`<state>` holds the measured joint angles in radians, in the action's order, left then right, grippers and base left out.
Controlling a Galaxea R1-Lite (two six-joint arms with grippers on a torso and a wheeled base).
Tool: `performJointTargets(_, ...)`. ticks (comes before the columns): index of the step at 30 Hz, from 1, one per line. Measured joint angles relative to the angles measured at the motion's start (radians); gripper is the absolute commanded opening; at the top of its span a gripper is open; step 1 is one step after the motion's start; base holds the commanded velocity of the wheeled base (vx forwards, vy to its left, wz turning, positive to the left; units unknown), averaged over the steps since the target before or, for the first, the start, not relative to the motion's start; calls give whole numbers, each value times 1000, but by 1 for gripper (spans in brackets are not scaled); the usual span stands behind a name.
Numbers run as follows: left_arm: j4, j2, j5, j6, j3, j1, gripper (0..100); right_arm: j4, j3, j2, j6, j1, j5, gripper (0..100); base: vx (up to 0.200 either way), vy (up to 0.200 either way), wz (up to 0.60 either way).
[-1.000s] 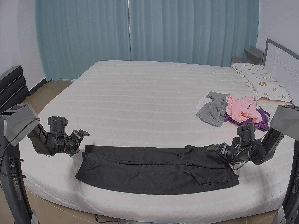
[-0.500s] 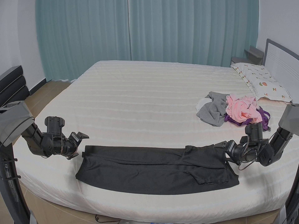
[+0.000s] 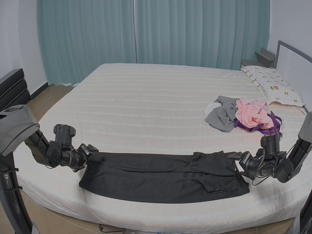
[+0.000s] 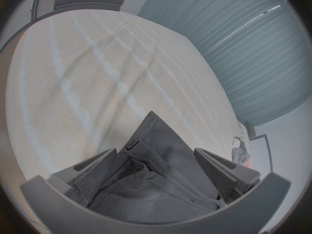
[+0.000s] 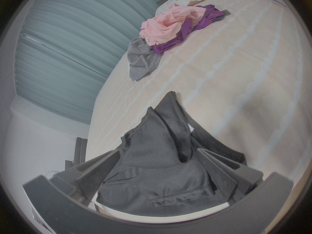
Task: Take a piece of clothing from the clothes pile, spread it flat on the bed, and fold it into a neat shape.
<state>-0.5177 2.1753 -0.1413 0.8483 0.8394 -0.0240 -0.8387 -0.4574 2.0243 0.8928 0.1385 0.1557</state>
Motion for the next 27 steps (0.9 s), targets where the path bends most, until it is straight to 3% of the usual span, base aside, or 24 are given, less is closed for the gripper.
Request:
performJointTargets(3,1,15,11,0,12,-4,100,-1,7,-3,1,13,-25,100,0,0,0)
performJointTargets(4,2,21,16,0,18,-5,0,-1,10,-5,1,18,-35,100,0,0,0)
performJointTargets(15,2,61,79,1,57,-5,0,10,27,-10,2,61,-82,100,0,0,0)
performJointTargets(19,2,45,109,1,54,-5,0,17,23,-7,1,79,-129,100,0,0,0)
performJointTargets(27,0,12,129,1,50,-9,0,108,-24,0,1,100,-154,100,0,0,0)
